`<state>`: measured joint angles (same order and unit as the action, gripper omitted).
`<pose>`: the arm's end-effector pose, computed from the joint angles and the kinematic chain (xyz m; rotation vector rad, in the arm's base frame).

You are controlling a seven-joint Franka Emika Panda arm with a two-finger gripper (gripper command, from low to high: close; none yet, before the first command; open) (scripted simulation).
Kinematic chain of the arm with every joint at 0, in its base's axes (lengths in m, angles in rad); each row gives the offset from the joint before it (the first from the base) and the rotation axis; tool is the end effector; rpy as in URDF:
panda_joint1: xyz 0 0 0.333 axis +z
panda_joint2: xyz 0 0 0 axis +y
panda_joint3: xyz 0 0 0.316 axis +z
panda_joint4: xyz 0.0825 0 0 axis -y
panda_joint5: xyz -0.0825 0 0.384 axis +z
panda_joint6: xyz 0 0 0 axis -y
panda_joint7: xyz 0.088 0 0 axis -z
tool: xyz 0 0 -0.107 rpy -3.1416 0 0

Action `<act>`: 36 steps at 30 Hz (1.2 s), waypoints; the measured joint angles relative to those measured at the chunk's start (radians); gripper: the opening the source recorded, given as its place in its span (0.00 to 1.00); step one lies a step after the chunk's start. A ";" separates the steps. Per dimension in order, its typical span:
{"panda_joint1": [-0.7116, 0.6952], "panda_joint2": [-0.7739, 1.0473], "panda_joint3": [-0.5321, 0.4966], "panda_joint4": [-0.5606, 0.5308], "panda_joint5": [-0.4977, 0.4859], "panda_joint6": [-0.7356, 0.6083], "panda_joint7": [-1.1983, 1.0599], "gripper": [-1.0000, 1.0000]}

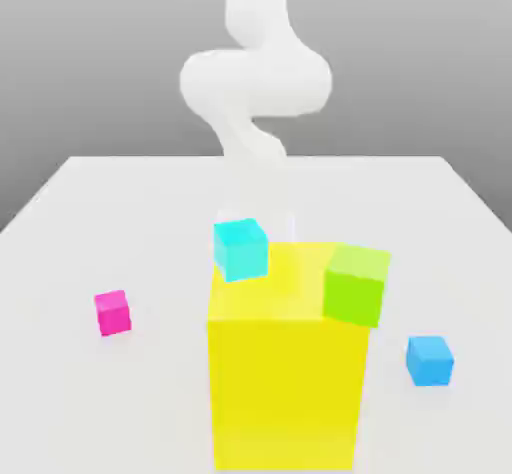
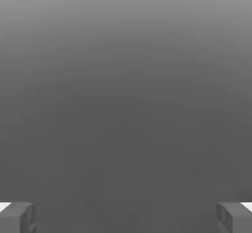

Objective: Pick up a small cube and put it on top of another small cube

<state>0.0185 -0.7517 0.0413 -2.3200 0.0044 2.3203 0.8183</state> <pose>0.3649 0.0278 0.6853 -2.4898 0.9948 -0.9734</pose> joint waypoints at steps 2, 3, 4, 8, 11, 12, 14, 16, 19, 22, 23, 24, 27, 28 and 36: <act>0.018 0.066 0.038 -0.028 0.012 0.033 0.027 0.50; 0.028 0.101 0.057 -0.042 0.018 0.050 0.042 0.50; 0.037 0.137 0.076 -0.057 0.025 0.068 0.057 0.50; 0.075 0.281 0.153 -0.117 0.050 0.141 0.121 0.50; 0.105 0.389 0.210 -0.162 0.065 0.196 0.171 0.50; 0.111 0.424 0.226 -0.177 0.069 0.215 0.191 0.50; 0.121 0.495 0.255 -0.207 0.072 0.256 0.236 0.50; 0.132 0.567 0.282 -0.236 0.068 0.298 0.287 0.50; 0.153 0.677 0.317 -0.281 0.041 0.361 0.379 0.50; 0.202 0.790 0.326 -0.326 -0.013 0.424 0.490 0.50; 0.217 0.829 0.321 -0.341 -0.034 0.445 0.530 0.50; 0.224 0.854 0.308 -0.351 -0.059 0.461 0.567 0.50; 0.267 0.908 0.269 -0.356 -0.146 0.503 0.668 0.50; 0.287 0.938 0.247 -0.351 -0.178 0.526 0.695 0.50; 0.404 1.099 0.107 -0.315 -0.299 0.653 0.791 0.00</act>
<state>0.4227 0.3474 0.1482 -2.6354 -0.2943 2.9730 1.6097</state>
